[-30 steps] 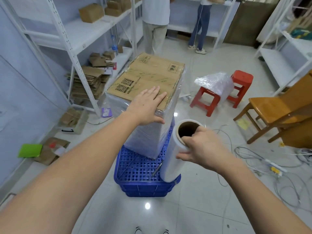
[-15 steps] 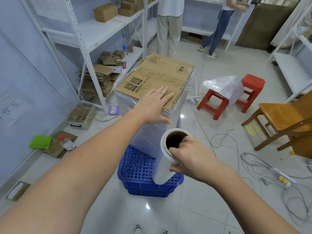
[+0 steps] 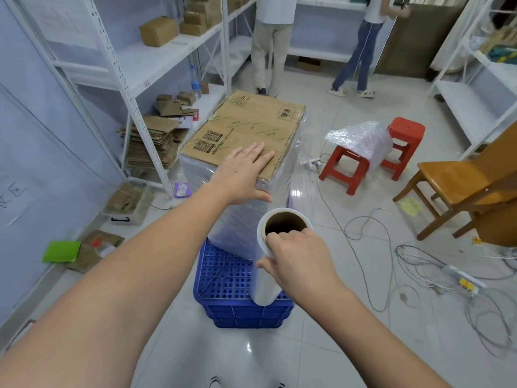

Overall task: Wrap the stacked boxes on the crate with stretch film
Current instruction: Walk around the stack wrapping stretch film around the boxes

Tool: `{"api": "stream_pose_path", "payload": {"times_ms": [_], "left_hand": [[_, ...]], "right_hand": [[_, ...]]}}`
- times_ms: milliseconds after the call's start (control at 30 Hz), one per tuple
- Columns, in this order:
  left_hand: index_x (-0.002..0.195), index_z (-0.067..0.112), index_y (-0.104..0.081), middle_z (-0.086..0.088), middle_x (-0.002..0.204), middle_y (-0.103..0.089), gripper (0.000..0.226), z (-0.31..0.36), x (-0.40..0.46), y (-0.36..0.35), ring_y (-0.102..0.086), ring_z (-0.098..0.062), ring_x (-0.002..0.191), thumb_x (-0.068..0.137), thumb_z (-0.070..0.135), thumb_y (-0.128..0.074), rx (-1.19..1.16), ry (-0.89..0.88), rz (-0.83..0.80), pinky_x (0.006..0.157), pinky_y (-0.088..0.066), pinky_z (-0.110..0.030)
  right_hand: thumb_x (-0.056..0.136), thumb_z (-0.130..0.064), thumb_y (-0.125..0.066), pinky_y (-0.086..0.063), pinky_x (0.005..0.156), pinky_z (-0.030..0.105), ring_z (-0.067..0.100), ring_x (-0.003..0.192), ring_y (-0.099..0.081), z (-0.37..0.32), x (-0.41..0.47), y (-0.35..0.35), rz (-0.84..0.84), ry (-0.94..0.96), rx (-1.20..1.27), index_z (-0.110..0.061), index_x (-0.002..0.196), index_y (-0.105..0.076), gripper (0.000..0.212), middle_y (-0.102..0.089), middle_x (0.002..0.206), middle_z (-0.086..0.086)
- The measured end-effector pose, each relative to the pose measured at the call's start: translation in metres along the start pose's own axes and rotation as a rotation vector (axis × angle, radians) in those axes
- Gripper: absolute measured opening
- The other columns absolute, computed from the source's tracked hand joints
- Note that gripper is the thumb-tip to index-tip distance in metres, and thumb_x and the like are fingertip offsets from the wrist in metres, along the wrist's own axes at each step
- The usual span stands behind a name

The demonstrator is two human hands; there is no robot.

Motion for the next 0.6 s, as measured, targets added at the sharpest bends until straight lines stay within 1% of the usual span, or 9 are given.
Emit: {"api": "stream_pose_path", "payload": {"times_ms": [67,133,167,267,333,367,433,500,600], "left_hand": [[0.166,0.027,-0.004,-0.004,0.174,-0.003,0.120,-0.001,0.000,-0.001,-0.004,-0.021,0.160,0.076,0.086,-0.058,0.000,-0.004,0.004,0.130,-0.007,-0.043],[0.166,0.026,-0.005,-0.005,0.174,-0.004,0.121,-0.002,0.002,-0.002,-0.004,-0.022,0.160,0.076,0.087,-0.057,-0.001,-0.019,0.006,0.130,-0.007,-0.043],[0.166,0.025,-0.005,-0.006,0.174,-0.003,0.121,-0.002,0.002,-0.003,-0.004,-0.022,0.160,0.076,0.086,-0.058,-0.008,-0.033,0.002,0.130,-0.007,-0.044],[0.166,0.024,-0.005,-0.008,0.174,-0.001,0.122,-0.005,0.003,-0.005,-0.001,-0.023,0.160,0.076,0.079,-0.066,-0.061,-0.137,-0.042,0.130,-0.002,-0.041],[0.166,0.026,-0.004,-0.006,0.174,0.001,0.123,-0.012,0.002,-0.006,0.000,-0.022,0.160,0.076,0.072,-0.073,-0.096,-0.241,-0.086,0.128,0.001,-0.038],[0.166,0.028,-0.003,-0.004,0.174,0.002,0.123,-0.017,0.002,-0.005,0.000,-0.022,0.160,0.076,0.070,-0.075,-0.084,-0.292,-0.092,0.128,0.002,-0.038],[0.165,0.033,0.000,-0.001,0.174,0.003,0.124,-0.031,0.004,-0.004,-0.002,-0.021,0.160,0.075,0.069,-0.077,-0.030,-0.391,-0.091,0.129,-0.001,-0.040],[0.164,0.037,0.002,0.000,0.174,0.002,0.124,-0.046,0.006,-0.005,-0.003,-0.021,0.160,0.075,0.071,-0.076,0.015,-0.448,-0.085,0.130,-0.005,-0.043],[0.164,0.040,0.006,0.000,0.174,0.001,0.119,-0.061,0.008,-0.009,-0.004,-0.025,0.160,0.078,0.079,-0.067,0.063,-0.481,-0.059,0.129,-0.008,-0.046]], "right_hand": [[0.095,-0.044,-0.055,-0.042,0.077,0.032,0.016,0.064,-0.046,0.000,-0.005,-0.004,-0.036,-0.043,0.008,-0.022,0.087,-0.042,0.027,-0.062,0.076,-0.004],[0.092,-0.040,-0.055,-0.045,0.079,0.035,0.018,0.055,-0.046,-0.003,-0.006,-0.005,-0.021,-0.095,-0.039,-0.020,0.087,-0.045,0.023,-0.057,0.064,-0.004],[0.088,-0.045,-0.057,-0.046,0.077,0.036,0.018,0.051,-0.044,-0.004,-0.005,-0.008,-0.020,-0.133,-0.053,-0.020,0.083,-0.044,0.028,-0.053,0.057,-0.005],[0.076,-0.078,-0.055,-0.043,0.067,0.033,0.018,0.049,-0.040,-0.002,0.002,-0.013,0.029,-0.244,-0.138,-0.022,0.070,-0.040,0.058,-0.043,0.047,-0.007],[0.069,-0.089,-0.048,-0.038,0.061,0.030,0.016,0.053,-0.037,0.000,0.005,-0.008,0.078,-0.334,-0.170,-0.024,0.062,-0.038,0.067,-0.032,0.044,-0.010],[0.067,-0.091,-0.048,-0.036,0.061,0.029,0.016,0.056,-0.038,0.003,0.006,-0.009,0.085,-0.380,-0.177,-0.025,0.060,-0.036,0.068,-0.031,0.045,-0.010],[0.067,-0.086,-0.057,-0.041,0.061,0.029,0.017,0.053,-0.037,0.002,0.009,-0.010,0.120,-0.399,-0.178,-0.022,0.058,-0.035,0.068,-0.035,0.043,-0.009],[0.065,-0.073,-0.074,-0.047,0.059,0.033,0.019,0.043,-0.029,-0.001,0.011,-0.011,0.153,-0.374,-0.181,-0.019,0.055,-0.037,0.066,-0.033,0.038,-0.005],[0.063,-0.059,-0.082,-0.044,0.059,0.030,0.021,0.038,-0.037,-0.002,0.009,-0.013,0.148,-0.376,-0.227,-0.016,0.050,-0.047,0.058,-0.039,0.037,-0.002]]}}
Point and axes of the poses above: each hand's wrist, its own x-axis towards the middle knuckle, its own y-axis out of the back of the hand, z = x × y, the point moved 10 cm from there along x, towards the middle knuckle
